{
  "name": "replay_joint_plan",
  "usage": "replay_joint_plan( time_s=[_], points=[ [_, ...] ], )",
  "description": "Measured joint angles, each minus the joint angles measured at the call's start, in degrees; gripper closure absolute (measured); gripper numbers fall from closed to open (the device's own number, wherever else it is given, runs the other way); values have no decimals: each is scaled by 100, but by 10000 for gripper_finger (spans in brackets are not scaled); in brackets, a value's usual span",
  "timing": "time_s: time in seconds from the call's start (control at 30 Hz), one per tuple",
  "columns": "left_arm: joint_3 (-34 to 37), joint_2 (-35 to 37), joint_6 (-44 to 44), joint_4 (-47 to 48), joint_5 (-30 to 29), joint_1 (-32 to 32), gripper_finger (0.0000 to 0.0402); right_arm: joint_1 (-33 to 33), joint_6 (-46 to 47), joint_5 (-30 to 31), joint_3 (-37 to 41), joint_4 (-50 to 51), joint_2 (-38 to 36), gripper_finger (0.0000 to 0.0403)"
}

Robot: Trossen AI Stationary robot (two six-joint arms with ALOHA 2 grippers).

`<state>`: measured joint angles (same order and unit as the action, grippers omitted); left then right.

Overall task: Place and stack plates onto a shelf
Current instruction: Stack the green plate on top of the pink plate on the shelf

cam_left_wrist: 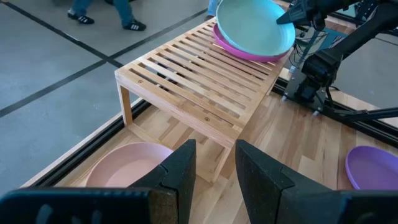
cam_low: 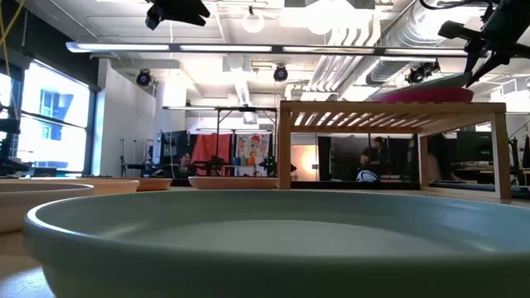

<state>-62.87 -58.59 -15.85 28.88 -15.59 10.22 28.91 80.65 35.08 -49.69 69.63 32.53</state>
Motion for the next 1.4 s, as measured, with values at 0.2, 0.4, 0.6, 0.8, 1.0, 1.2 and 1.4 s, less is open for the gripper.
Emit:
replay_joint_plan(
  time_s=[0.2,0.4,0.6,0.8,1.0,1.2,1.4],
  points=[
    [0,0,3,-1,0,0,300,0,34,130,0,-56,0,334],
    [0,0,3,0,0,0,300,0,22,-26,-4,-57,0,299],
    [0,0,3,-1,0,0,300,0,-115,-416,-4,55,-121,288],
    [2,-1,3,-1,0,0,300,0,-100,-653,-7,44,-377,288],
    [2,0,1,0,0,0,300,0,-113,-985,-7,42,-602,288],
    [2,0,-1,0,1,0,300,0,-115,-1012,-7,42,-755,289],
    [2,-2,-51,-2,2,-2,300,0,-118,-960,-7,50,-908,289]
  ],
)
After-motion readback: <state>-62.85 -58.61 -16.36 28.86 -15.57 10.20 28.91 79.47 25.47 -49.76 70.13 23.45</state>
